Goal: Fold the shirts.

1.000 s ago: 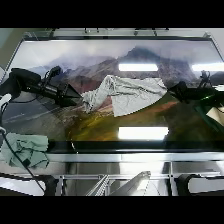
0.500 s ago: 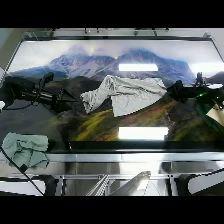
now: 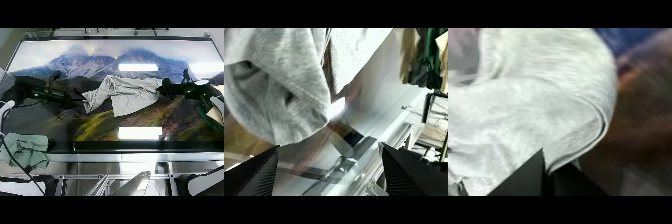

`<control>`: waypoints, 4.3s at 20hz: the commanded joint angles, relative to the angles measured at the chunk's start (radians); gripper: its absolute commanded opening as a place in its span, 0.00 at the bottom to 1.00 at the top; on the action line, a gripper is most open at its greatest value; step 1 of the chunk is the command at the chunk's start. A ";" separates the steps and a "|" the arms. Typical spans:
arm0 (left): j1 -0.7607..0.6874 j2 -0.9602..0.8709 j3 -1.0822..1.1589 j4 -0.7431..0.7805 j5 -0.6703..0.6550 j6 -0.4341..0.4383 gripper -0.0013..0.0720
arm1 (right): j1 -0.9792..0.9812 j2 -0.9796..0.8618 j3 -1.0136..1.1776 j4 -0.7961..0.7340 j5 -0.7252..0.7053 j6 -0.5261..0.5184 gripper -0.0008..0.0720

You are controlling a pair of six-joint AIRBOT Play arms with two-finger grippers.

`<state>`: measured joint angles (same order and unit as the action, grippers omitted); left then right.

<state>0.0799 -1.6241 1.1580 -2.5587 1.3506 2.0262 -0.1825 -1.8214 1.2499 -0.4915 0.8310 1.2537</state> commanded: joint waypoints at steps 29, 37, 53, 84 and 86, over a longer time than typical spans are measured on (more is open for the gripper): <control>0.127 0.534 0.652 0.029 0.219 0.016 0.04 | -0.337 1.164 0.021 0.179 0.116 -0.379 0.03; 0.450 0.747 0.403 0.025 0.240 0.016 0.05 | -0.381 1.297 -0.110 0.027 0.144 -0.203 0.03; 0.020 -0.200 0.276 0.025 -0.026 0.113 0.04 | -0.250 0.254 -0.397 0.415 -0.113 -0.589 0.03; 0.159 0.037 -0.304 0.253 -0.148 -0.105 0.83 | -0.489 0.664 -0.634 0.176 0.409 -0.484 0.48; 0.093 -0.011 -0.253 0.235 -0.143 -0.108 0.83 | -0.489 0.687 -0.634 0.197 0.430 -0.483 0.48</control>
<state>0.2493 -1.5749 0.8642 -2.3371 1.2564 1.9186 -0.6712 -1.1709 0.6193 -0.3393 1.2434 0.7727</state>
